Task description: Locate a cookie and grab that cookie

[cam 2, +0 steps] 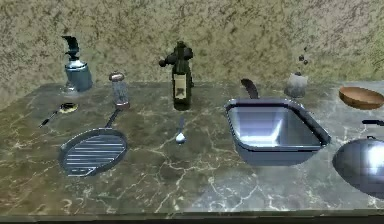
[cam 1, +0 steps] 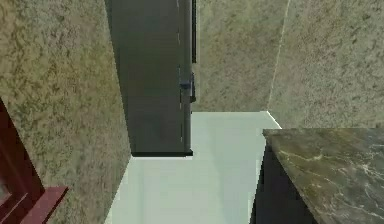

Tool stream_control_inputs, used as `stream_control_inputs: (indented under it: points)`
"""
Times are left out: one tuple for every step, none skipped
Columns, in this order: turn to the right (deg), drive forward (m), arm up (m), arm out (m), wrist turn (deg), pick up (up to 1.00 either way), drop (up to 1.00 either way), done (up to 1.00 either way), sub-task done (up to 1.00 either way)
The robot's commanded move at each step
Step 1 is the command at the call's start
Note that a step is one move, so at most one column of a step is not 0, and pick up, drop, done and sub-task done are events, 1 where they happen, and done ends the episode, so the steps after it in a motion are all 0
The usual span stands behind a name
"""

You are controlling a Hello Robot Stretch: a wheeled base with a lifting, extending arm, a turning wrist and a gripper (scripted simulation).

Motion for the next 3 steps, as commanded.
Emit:
stream_control_inputs:
  points:
    - [0.0, 0.9, 0.0, 0.0, 0.0, 0.0, 0.0, 0.0, 0.0]
    - [45.0, 0.0, 0.0, 0.0, 0.0, 0.0, 0.0, 0.0, 0.0]
    - [15.0, 0.0, 0.0, 0.0, 0.0, 0.0, 0.0, 0.0, 0.0]
